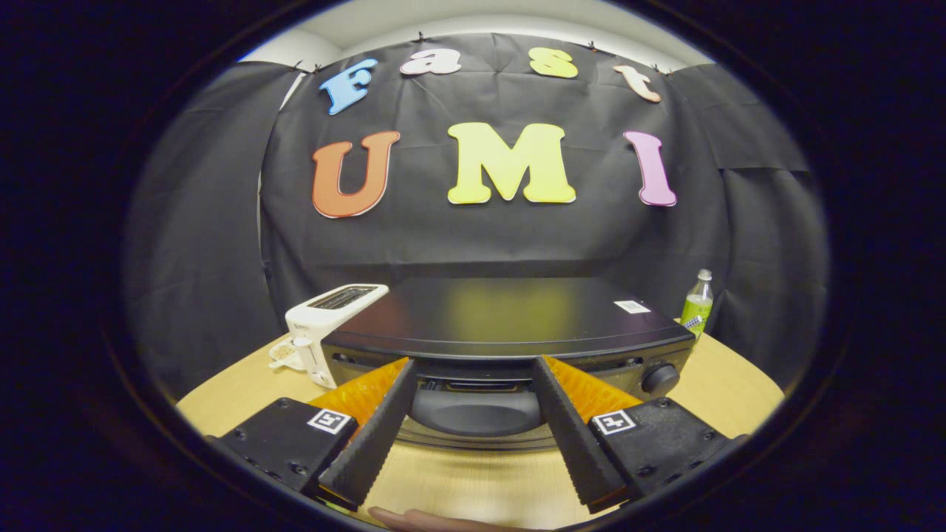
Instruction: Open the toaster oven, put the food inside, and close the toaster oven door.
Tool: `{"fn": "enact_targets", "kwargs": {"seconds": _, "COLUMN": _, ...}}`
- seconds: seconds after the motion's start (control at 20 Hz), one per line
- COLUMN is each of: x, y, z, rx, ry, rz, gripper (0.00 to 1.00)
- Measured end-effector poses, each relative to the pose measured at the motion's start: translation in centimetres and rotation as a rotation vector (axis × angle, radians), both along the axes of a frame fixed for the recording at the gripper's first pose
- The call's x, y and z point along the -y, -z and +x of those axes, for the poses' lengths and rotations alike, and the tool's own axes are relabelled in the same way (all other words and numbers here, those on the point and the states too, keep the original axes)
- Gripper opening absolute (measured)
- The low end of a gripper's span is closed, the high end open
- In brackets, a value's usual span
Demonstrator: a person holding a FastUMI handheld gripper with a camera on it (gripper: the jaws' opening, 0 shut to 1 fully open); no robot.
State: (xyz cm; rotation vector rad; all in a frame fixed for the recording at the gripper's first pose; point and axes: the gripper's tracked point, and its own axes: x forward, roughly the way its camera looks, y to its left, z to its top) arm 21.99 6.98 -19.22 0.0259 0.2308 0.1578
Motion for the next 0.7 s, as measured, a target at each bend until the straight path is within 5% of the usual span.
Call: {"fn": "enact_targets", "kwargs": {"seconds": 0.7, "x": 1.3, "y": 3.3, "z": -6.5, "rx": -0.212, "ry": 0.003, "rz": -0.042, "gripper": 1.0}}
